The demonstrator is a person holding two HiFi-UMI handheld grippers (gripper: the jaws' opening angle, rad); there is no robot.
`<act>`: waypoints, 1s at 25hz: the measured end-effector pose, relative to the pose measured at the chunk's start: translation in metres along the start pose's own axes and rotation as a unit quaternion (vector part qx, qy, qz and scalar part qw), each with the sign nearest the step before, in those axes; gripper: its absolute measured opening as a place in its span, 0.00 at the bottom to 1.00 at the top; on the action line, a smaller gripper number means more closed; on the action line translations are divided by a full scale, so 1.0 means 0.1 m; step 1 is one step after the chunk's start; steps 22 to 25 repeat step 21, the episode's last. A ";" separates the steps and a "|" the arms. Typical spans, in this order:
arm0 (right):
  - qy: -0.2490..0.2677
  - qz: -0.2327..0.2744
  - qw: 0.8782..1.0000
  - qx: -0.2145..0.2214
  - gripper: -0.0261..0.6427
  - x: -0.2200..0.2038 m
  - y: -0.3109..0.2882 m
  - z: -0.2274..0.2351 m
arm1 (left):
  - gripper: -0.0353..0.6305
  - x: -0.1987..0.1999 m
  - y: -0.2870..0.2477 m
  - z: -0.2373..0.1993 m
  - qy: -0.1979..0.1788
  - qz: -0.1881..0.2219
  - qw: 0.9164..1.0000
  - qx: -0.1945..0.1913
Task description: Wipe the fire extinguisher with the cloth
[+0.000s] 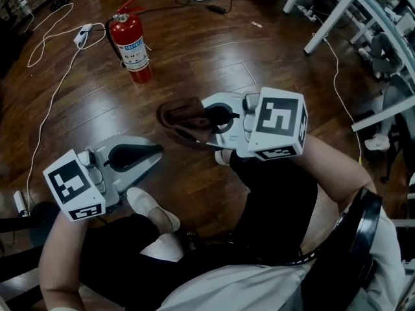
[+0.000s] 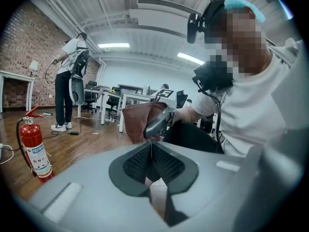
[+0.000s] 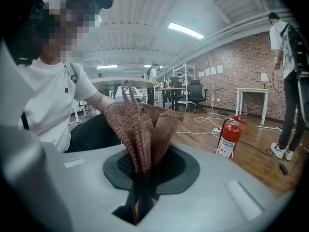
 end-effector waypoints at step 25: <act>0.017 -0.005 1.000 0.001 0.13 -0.02 0.06 -0.12 | 0.06 0.07 -0.14 0.10 -0.015 -0.003 1.000 -0.011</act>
Point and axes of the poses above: the fingertips, and each gripper's own axes: y backward along the fingers, z to its right, x out of its top, the point moved 7 cm from there along y, backward along the fingers, and after that the axes turned 13 degrees about -z, right-handed, at the moved point
